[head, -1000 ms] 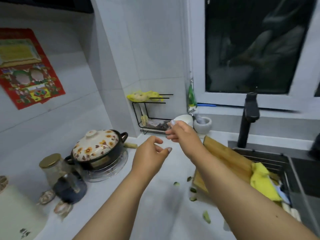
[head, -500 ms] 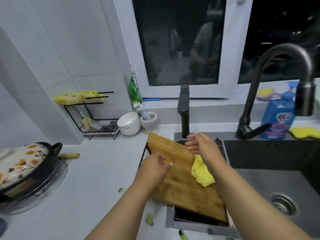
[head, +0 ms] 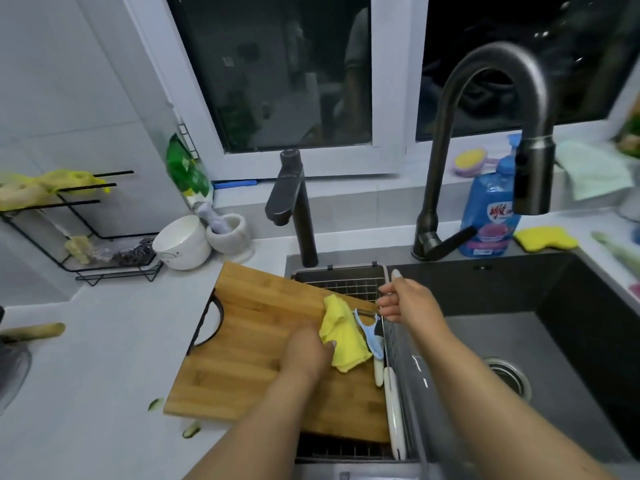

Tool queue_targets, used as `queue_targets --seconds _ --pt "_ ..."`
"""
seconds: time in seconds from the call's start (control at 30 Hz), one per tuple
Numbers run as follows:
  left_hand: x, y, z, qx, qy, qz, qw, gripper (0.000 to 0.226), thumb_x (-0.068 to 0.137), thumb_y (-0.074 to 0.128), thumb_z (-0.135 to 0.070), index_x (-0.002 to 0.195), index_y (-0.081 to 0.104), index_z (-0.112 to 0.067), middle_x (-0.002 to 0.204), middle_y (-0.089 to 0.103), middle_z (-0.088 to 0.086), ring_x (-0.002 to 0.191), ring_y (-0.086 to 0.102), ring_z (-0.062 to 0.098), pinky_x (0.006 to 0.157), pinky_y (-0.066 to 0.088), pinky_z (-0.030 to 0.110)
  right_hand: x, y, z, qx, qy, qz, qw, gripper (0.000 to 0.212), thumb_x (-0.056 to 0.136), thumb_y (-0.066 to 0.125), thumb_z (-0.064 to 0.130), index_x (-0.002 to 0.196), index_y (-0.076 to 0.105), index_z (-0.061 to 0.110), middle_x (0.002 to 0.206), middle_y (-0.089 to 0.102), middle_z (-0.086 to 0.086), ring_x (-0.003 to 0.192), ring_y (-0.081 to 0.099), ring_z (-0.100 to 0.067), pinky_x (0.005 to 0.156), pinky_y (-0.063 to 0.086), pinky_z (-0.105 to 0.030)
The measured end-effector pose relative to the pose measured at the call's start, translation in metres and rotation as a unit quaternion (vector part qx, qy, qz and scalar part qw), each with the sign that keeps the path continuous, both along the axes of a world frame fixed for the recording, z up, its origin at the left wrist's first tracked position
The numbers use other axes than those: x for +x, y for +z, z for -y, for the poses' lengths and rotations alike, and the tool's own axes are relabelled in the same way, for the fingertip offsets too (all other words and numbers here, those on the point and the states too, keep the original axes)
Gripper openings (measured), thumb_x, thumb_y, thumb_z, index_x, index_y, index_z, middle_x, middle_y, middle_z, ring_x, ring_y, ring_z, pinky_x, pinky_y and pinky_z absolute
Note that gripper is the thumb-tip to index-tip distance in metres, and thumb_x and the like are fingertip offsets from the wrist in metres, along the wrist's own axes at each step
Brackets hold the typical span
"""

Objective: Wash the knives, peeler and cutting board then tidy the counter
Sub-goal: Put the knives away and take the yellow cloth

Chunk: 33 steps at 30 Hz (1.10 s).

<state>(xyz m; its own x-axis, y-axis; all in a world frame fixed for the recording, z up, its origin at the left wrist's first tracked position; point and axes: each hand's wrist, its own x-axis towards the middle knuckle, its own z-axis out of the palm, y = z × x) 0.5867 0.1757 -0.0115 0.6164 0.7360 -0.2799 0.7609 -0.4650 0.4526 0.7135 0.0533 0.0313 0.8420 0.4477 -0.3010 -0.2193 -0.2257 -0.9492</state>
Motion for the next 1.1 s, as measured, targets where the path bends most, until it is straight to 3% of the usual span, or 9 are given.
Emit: queue_targets --seconds 0.2,0.3,0.43,0.6,0.67,0.77,0.9,1.03,1.1 --pt "0.040 -0.019 -0.003 0.059 0.028 0.028 0.997 0.065 0.081 0.068 -0.048 0.132 0.040 -0.018 0.127 0.053 0.006 0.116 0.050 0.026 0.094 0.046 0.035 0.010 -0.020 0.006 -0.027 0.022 -0.011 0.999 0.030 0.099 0.040 0.027 0.081 0.061 0.013 0.076 0.063 -0.009 0.066 0.057 -0.019 0.066 0.047 -0.032" --pt "0.056 -0.024 -0.009 0.087 0.017 0.010 0.996 0.051 0.090 0.057 -0.042 0.130 0.044 -0.013 0.125 0.054 0.008 0.113 0.052 0.026 0.092 0.046 0.035 0.015 -0.031 0.007 -0.040 0.029 -0.022 0.999 0.028 0.098 0.040 0.024 0.082 0.061 0.013 0.075 0.062 -0.009 0.067 0.057 -0.018 0.064 0.047 -0.029" --pt "0.058 -0.014 -0.012 0.021 0.041 0.113 0.993 0.028 0.098 0.041 -0.026 0.118 0.049 -0.008 0.105 0.062 0.012 0.087 0.055 0.027 0.070 0.039 0.028 0.021 -0.037 0.002 -0.035 0.019 -0.046 0.998 0.032 0.100 0.040 0.028 0.084 0.062 0.011 0.075 0.062 -0.007 0.065 0.055 -0.016 0.064 0.046 -0.027" --pt "0.062 0.034 0.009 -0.082 -0.019 0.249 0.965 0.008 0.094 0.048 -0.019 0.090 0.055 -0.017 0.082 0.057 -0.002 0.083 0.056 0.021 0.070 0.041 0.031 0.013 -0.030 -0.010 0.032 0.060 -0.161 0.985 0.064 0.099 0.018 0.055 0.114 0.060 0.009 0.102 0.064 -0.007 0.095 0.060 -0.020 0.084 0.046 -0.032" --pt "0.066 0.055 0.023 -0.241 -0.014 0.288 0.927 0.017 0.095 0.047 -0.022 0.092 0.063 -0.016 0.088 0.063 0.001 0.087 0.060 0.020 0.076 0.047 0.034 0.005 -0.026 -0.013 0.158 0.035 -0.254 0.954 0.077 0.093 0.017 0.067 0.111 0.065 0.009 0.104 0.070 -0.014 0.098 0.066 -0.028 0.086 0.051 -0.038" --pt "0.064 0.073 0.032 -0.443 0.026 0.320 0.837 0.040 0.100 0.037 -0.029 0.106 0.066 -0.003 0.099 0.068 0.012 0.089 0.065 0.026 0.078 0.054 0.038 0.006 -0.023 -0.006 0.287 -0.011 -0.343 0.895 0.084 0.088 0.020 0.074 0.116 0.064 0.008 0.112 0.067 -0.025 0.104 0.064 -0.039 0.092 0.049 -0.051" --pt "0.052 0.069 0.027 -0.489 0.089 0.360 0.789 0.052 0.103 0.028 -0.034 0.113 0.064 0.003 0.115 0.066 0.022 0.103 0.064 0.031 0.090 0.053 0.041 0.014 -0.025 0.007 0.337 -0.029 -0.385 0.859 0.093 0.082 0.024 0.080 0.136 0.049 0.008 0.126 0.058 -0.028 0.117 0.055 -0.044 0.101 0.040 -0.056" --pt "0.041 0.069 0.037 -0.625 0.080 0.334 0.701 0.063 0.099 0.028 -0.047 0.128 0.053 0.003 0.129 0.057 0.025 0.119 0.056 0.035 0.103 0.043 0.046 0.008 -0.023 0.009 0.341 -0.034 -0.386 0.856 0.089 0.085 0.023 0.076 0.126 0.057 0.005 0.119 0.063 -0.027 0.113 0.057 -0.040 0.095 0.044 -0.051" --pt "0.040 0.069 0.040 -0.646 0.084 0.337 0.680 0.063 0.098 0.030 -0.048 0.130 0.050 0.003 0.131 0.056 0.026 0.123 0.053 0.037 0.105 0.040 0.047 0.007 -0.023 0.011 0.345 -0.040 -0.390 0.853 0.087 0.086 0.025 0.075 0.124 0.057 0.004 0.120 0.062 -0.027 0.114 0.057 -0.040 0.093 0.043 -0.051"
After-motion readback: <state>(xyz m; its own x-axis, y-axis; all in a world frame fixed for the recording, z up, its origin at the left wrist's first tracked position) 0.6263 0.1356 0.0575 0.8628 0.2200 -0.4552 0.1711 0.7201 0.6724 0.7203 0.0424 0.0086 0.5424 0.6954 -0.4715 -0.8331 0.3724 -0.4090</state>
